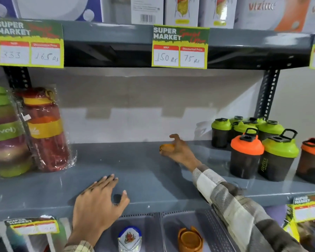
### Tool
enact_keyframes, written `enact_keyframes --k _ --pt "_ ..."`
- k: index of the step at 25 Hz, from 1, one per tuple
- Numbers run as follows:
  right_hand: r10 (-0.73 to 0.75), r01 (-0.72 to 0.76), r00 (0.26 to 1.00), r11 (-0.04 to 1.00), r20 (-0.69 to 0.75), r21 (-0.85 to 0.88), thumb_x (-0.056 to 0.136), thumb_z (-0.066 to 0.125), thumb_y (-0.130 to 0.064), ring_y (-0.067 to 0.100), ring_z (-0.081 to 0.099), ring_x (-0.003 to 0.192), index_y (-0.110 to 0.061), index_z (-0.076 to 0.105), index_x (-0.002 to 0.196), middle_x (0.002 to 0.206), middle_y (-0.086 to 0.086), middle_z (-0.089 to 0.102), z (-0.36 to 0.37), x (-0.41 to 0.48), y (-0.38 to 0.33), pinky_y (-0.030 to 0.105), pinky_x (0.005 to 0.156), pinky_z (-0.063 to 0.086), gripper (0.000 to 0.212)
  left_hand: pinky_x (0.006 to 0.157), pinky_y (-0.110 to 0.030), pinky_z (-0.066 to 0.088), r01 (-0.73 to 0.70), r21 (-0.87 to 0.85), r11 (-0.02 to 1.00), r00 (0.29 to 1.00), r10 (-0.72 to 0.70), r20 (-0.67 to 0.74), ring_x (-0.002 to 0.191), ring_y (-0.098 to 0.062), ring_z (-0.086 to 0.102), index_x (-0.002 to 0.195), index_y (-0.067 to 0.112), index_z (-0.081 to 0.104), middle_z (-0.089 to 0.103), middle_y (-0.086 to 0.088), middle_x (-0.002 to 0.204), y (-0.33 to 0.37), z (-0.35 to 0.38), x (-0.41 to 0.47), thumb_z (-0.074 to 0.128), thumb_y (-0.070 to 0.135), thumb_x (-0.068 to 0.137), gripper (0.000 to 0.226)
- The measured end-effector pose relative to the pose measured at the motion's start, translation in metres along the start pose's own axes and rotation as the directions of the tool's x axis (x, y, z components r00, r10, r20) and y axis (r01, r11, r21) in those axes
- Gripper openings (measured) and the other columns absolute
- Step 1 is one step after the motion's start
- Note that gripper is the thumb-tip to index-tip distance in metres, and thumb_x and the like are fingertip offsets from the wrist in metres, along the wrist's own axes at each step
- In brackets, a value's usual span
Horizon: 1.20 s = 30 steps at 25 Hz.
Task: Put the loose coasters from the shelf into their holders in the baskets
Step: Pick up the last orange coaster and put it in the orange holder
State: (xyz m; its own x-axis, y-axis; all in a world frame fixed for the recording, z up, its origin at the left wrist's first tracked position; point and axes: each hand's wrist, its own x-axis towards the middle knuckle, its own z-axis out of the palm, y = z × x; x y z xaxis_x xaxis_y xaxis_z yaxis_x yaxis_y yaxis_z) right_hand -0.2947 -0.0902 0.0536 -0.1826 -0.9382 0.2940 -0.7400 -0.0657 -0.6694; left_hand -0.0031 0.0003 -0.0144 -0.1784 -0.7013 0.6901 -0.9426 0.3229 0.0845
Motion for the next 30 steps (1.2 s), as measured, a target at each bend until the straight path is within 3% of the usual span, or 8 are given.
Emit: enact_keyframes --k 4,11,14,17,23,30 --pt "0.106 -0.094 0.994 0.960 0.032 -0.263 0.081 0.077 -0.053 0.033 0.043 0.144 -0.021 0.025 0.156 0.146 0.011 0.052 0.020 0.037 0.010 0.042 0.117 0.032 0.096 0.070 -0.033 0.056 -0.005 -0.045 0.999 1.000 0.004 -0.023 0.097 -0.014 0.070 0.095 0.024 0.079 0.073 0.007 0.108 -0.001 0.001 0.001 0.048 0.056 0.067 0.054" --pt "0.102 -0.108 0.994 0.976 -0.040 -0.189 0.074 0.082 -0.049 0.033 0.058 0.128 -0.021 0.031 0.143 0.123 0.007 0.066 0.027 0.054 0.024 0.043 0.110 0.036 0.090 0.086 -0.031 0.051 -0.002 -0.110 0.994 1.000 0.000 -0.020 0.103 -0.012 0.068 0.097 0.021 0.079 0.072 0.006 0.111 -0.004 0.006 0.006 0.053 0.054 0.065 0.053" --pt "0.014 -0.017 0.999 0.996 -0.038 -0.090 0.066 0.091 -0.042 0.032 0.054 0.127 -0.025 0.034 0.139 0.129 0.008 0.056 0.016 0.033 0.005 0.042 0.106 0.047 0.094 0.081 -0.031 0.053 0.007 -0.070 0.998 1.000 -0.005 0.025 0.102 -0.013 0.068 0.098 0.021 0.079 0.072 0.006 0.111 -0.004 0.002 0.003 0.051 0.055 0.068 0.054" --pt "-0.169 0.169 0.984 0.986 -0.061 -0.009 0.064 0.094 -0.048 0.023 0.053 0.125 -0.031 0.032 0.138 0.131 0.000 0.050 0.002 -0.008 -0.029 0.039 0.100 0.051 0.098 0.081 -0.031 0.053 0.028 -0.046 0.999 0.999 -0.026 0.047 0.101 -0.013 0.069 0.100 0.021 0.079 0.072 0.005 0.110 -0.002 0.000 0.002 0.050 0.056 0.070 0.054" --pt "-0.564 0.553 0.803 0.826 -0.192 -0.110 0.063 0.083 -0.067 0.004 0.047 0.124 -0.037 0.027 0.144 0.138 -0.017 0.047 -0.050 -0.127 -0.094 0.024 0.100 0.043 0.103 0.067 -0.030 0.054 0.058 0.000 0.998 0.992 -0.058 0.116 0.092 -0.014 0.070 0.099 0.023 0.077 0.072 0.008 0.110 -0.001 -0.006 0.002 0.053 0.059 0.070 0.051" --pt "-0.711 0.684 0.648 0.701 -0.273 -0.203 0.066 0.078 -0.066 0.001 0.047 0.125 -0.034 0.030 0.147 0.140 -0.018 0.045 -0.094 -0.225 -0.129 0.021 0.105 0.043 0.100 0.067 -0.031 0.054 0.033 0.041 0.999 0.992 -0.038 0.119 0.092 -0.017 0.070 0.099 0.023 0.076 0.073 0.004 0.106 0.003 -0.011 0.001 0.048 0.057 0.075 0.050"
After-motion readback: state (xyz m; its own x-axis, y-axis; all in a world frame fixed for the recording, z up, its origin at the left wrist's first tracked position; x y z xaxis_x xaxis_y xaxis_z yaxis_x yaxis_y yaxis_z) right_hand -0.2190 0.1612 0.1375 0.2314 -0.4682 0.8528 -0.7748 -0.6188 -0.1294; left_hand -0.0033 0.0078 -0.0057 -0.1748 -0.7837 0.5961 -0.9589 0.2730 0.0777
